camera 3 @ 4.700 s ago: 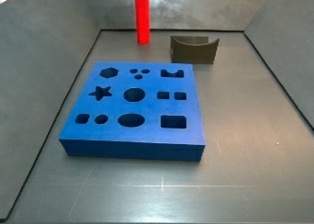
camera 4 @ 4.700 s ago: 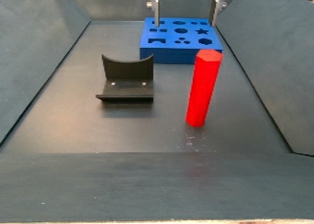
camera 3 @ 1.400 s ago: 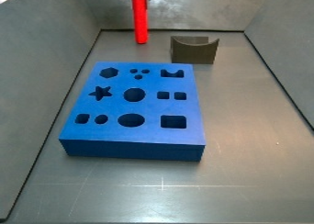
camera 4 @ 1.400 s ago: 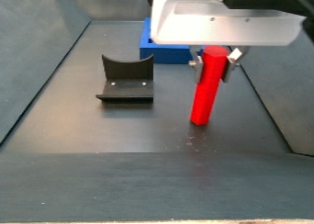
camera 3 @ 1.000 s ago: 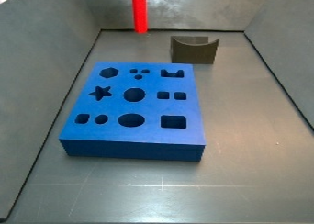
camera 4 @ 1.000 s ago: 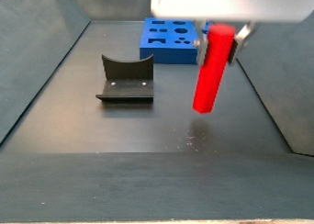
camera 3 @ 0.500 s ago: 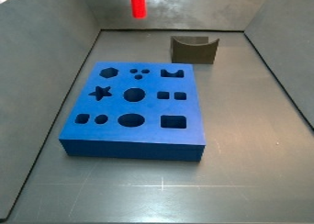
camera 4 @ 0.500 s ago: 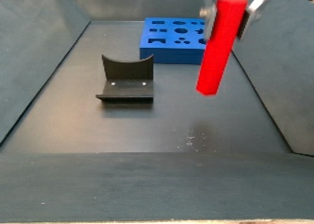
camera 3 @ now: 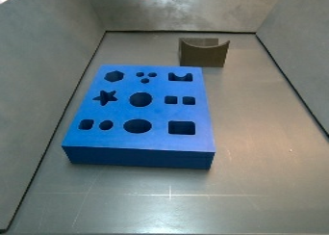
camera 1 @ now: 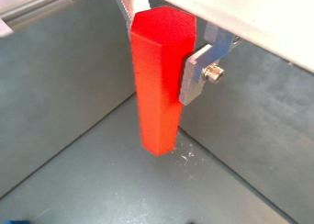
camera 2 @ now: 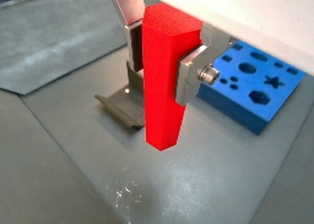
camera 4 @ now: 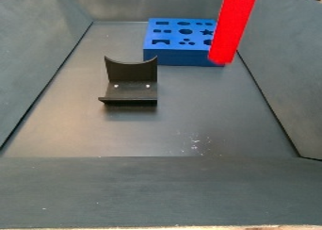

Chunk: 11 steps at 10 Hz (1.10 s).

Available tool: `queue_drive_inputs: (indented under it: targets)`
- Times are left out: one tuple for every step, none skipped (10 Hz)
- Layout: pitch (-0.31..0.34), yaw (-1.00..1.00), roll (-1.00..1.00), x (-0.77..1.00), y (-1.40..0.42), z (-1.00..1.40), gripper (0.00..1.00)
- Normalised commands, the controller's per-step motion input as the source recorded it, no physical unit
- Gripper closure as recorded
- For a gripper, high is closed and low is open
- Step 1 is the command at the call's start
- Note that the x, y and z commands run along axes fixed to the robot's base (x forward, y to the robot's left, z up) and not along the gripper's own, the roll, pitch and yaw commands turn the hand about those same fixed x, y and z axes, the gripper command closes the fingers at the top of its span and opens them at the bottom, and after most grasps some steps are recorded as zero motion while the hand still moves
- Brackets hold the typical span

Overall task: Pick up the hexagon object. Move up. Move to above the board. Insert the hexagon object.
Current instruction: Move to above the board.

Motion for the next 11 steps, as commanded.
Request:
queue_drive_inputs:
  targets:
    - [0.045,-0.06,-0.14,0.00,0.04,0.60,1.00]
    - [0.052,-0.05,-0.13,0.01,0.03,0.43,1.00]
    - [0.055,-0.05,-0.11,0.01,0.03,0.25,1.00]
    - [0.550,-0.09,0.34,0.14,-1.00,0.04,1.00]
    - [0.519,-0.06,0.35,0.15,-1.00,0.04,1.00]
    - [0.389,0.00,0.30,0.14,-1.00,0.05,1.00]
    - [0.305,0.00,0.20,0.15,-1.00,0.05,1.00]
    - [0.189,0.00,0.10,0.15,-1.00,0.05,1.00]
    - [0.143,0.01,0.05,0.15,-1.00,0.05,1.00]
    - [0.112,0.01,0.02,0.16,-1.00,0.06,1.00]
    - [0.099,0.01,-0.01,0.16,-1.00,0.06,1.00]
